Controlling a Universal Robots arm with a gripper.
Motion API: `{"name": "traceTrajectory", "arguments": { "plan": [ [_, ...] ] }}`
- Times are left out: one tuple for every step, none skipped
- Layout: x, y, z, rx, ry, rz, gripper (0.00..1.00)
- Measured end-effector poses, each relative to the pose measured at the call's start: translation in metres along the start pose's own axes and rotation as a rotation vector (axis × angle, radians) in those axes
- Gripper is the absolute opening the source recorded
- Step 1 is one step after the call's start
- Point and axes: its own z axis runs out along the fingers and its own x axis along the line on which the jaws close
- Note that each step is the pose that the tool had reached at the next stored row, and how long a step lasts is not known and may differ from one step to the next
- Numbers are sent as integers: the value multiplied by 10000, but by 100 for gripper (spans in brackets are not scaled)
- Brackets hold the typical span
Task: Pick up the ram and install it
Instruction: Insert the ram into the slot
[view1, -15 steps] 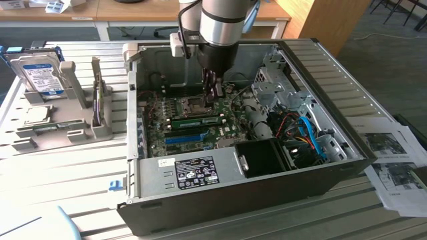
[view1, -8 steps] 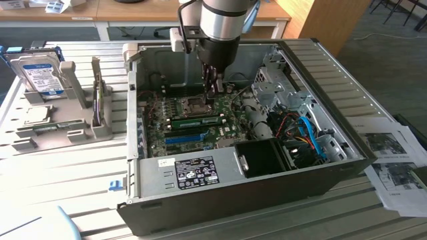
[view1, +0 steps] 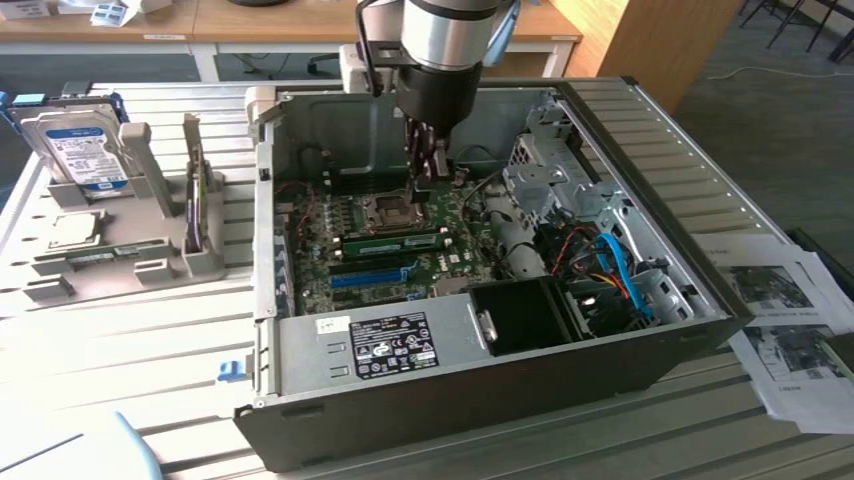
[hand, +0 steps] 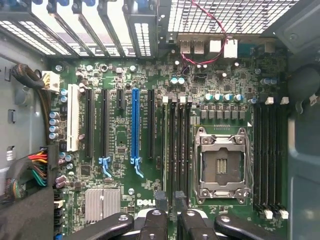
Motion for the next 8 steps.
{"name": "traceTrajectory", "arguments": {
  "plan": [
    [0,0,-11,0,0,0,18],
    [0,0,-21,0,1,-1,18],
    [0,1,-32,0,1,0,18],
    [0,1,-44,-1,1,-1,18],
    [0,1,-58,-1,1,-1,18],
    [0,2,-71,-1,1,-1,18],
    [-1,2,-83,0,1,0,18],
    [-1,2,-96,0,1,0,18]
  ]
}}
